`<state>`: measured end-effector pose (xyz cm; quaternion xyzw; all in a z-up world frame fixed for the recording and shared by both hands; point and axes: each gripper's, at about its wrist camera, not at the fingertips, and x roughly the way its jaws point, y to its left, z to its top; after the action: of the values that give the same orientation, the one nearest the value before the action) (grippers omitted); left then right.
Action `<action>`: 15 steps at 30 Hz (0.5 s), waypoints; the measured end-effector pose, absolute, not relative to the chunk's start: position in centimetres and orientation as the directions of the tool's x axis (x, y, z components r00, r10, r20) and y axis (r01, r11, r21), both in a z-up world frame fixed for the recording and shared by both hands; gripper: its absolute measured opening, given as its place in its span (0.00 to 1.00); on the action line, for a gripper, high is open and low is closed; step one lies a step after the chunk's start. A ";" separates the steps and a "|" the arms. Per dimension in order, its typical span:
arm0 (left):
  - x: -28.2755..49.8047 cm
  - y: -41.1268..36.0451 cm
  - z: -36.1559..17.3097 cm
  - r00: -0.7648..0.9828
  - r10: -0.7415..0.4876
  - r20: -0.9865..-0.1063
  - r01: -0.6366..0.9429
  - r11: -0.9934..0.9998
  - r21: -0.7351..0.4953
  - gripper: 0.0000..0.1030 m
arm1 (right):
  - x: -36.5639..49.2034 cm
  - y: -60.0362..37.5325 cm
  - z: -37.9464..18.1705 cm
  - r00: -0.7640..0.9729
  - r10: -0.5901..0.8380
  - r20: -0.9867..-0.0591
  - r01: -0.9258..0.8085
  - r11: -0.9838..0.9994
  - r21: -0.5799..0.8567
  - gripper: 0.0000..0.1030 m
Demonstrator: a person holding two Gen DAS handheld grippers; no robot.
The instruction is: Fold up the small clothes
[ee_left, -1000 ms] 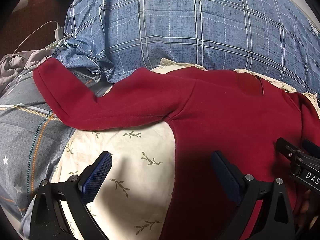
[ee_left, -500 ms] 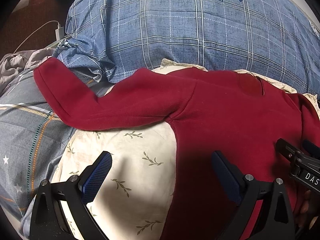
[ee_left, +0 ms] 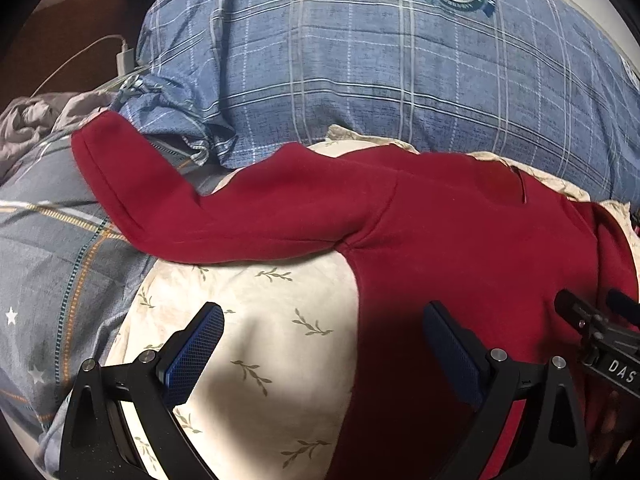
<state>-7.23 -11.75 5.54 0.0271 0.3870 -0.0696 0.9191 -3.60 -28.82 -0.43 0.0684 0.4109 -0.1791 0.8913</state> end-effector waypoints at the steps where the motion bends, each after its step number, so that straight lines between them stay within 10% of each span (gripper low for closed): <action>1: -7.1 -11.6 5.5 0.688 -0.107 -0.718 0.144 0.990 -0.010 0.96 | -3.4 -28.7 -0.4 0.599 -0.262 -0.757 0.371 0.928 -0.028 1.00; 15: -1.5 -4.9 9.7 0.728 0.113 -0.676 -0.084 0.994 0.075 0.96 | -1.9 -28.2 -2.2 0.571 -0.211 -0.793 0.322 0.946 -0.020 1.00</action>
<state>-1.53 -4.86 9.68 0.0197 0.3648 0.0532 0.9294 -1.92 -28.18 -2.23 0.0633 0.4379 -0.1508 0.8840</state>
